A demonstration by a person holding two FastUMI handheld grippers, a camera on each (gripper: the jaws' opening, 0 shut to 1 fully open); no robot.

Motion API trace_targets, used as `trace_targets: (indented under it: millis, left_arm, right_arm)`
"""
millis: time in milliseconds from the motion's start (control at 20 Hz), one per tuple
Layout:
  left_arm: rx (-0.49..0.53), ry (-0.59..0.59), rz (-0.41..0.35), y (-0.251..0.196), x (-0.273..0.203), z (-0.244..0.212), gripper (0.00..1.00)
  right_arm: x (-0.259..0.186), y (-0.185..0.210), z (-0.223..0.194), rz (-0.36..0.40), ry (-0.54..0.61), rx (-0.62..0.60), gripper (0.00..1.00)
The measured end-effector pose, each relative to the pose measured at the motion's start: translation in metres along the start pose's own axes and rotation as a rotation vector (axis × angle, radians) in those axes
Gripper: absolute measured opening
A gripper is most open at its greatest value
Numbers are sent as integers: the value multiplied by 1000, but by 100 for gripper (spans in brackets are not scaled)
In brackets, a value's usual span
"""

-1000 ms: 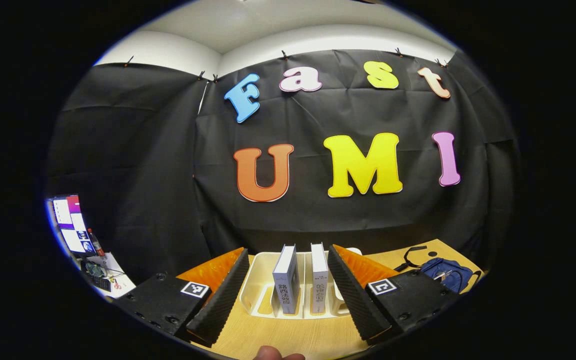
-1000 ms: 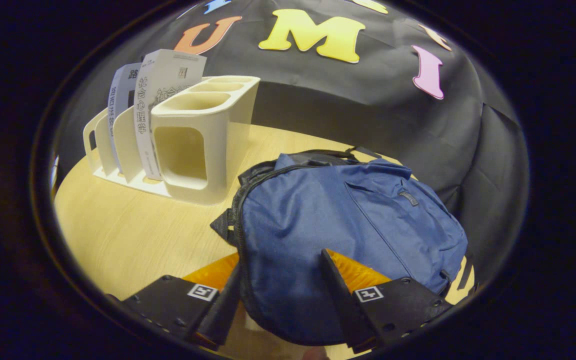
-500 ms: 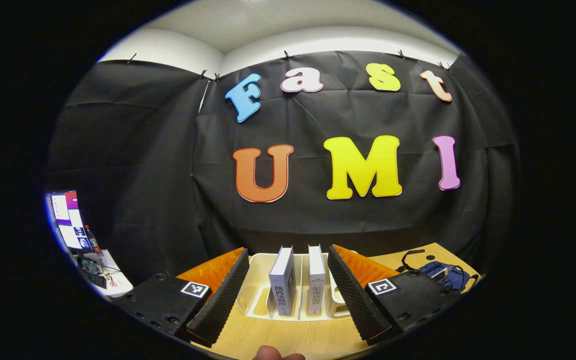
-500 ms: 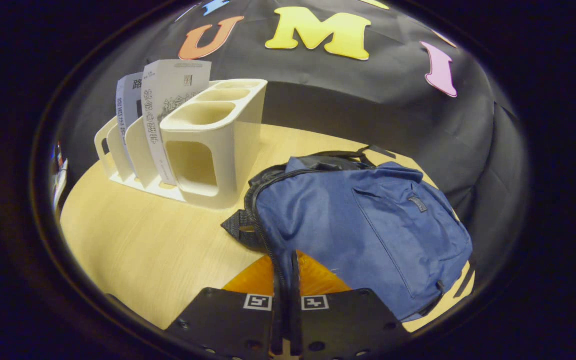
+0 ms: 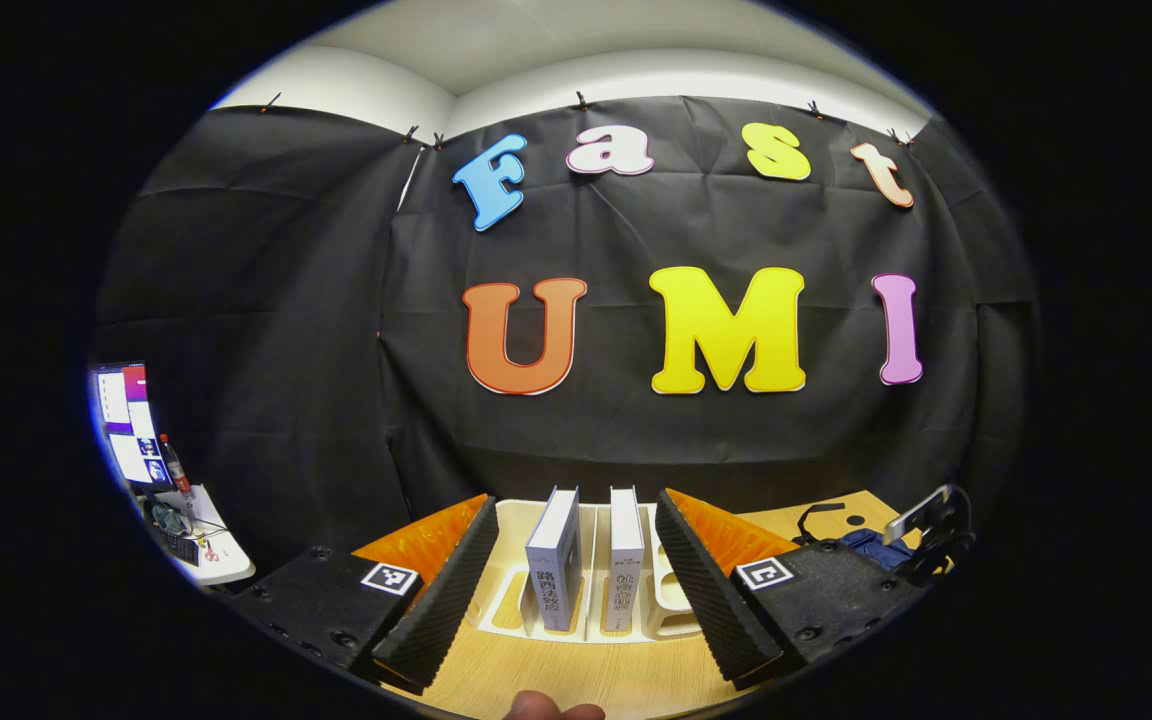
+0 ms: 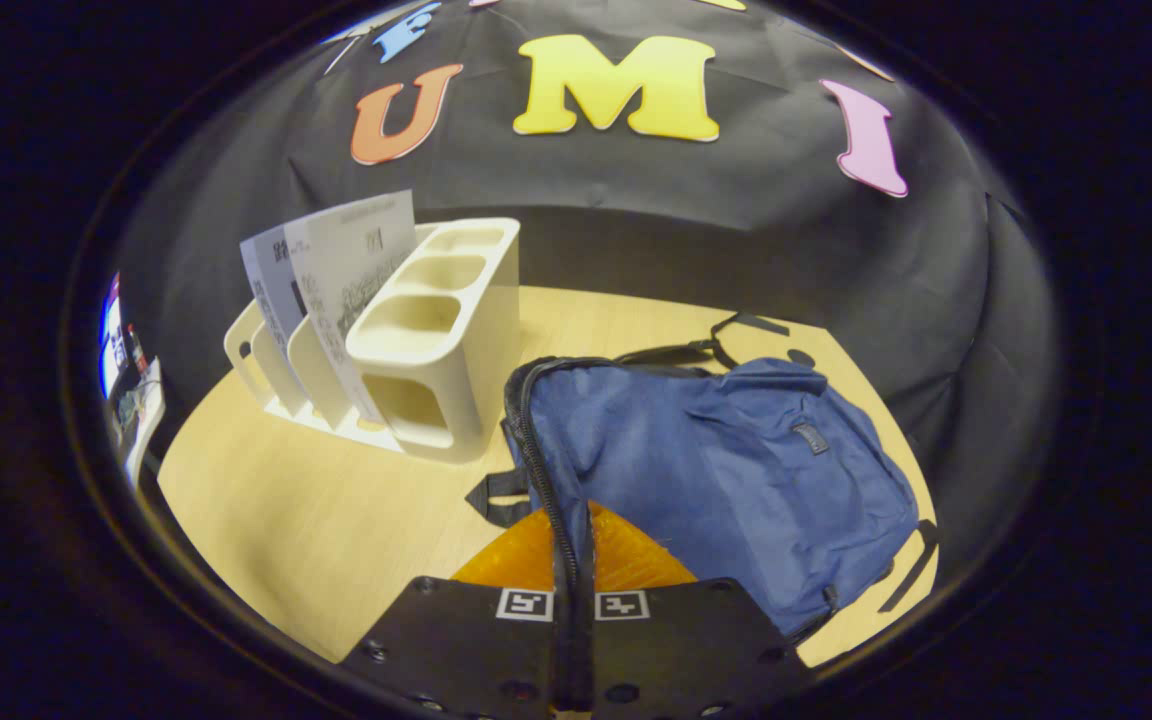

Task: Open the schoolbag, grab two books from the bookshelf and put them into the schoolbag.

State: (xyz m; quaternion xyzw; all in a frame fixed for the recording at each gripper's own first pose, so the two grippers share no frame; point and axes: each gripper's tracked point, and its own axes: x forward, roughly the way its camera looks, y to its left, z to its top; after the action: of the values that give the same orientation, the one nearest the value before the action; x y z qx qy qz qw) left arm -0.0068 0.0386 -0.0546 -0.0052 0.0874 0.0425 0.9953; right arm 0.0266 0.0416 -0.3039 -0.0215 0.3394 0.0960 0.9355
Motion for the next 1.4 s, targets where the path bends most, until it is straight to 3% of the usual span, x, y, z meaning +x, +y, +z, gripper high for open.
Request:
trace_targets:
  millis: [150,450,900,1100,1400]
  left_arm:
    - [-6,31,-27,-8,10,-1,99]
    - [-15,128,-113,-27,53,1,99]
    - [6,476,-200,-39,122,-33,100]
    - [27,680,-241,-47,142,-58,99]
    - [97,929,-283,-60,167,-91,99]
  right_arm:
    - [-27,-23,35,-19,-49,-25,0]
    - [-61,-87,77,-30,-69,54,0]
    - [-81,-208,131,-69,-105,129,0]
    - [-76,-242,134,-55,-89,206,0]
    - [-67,-270,133,-53,-80,215,0]
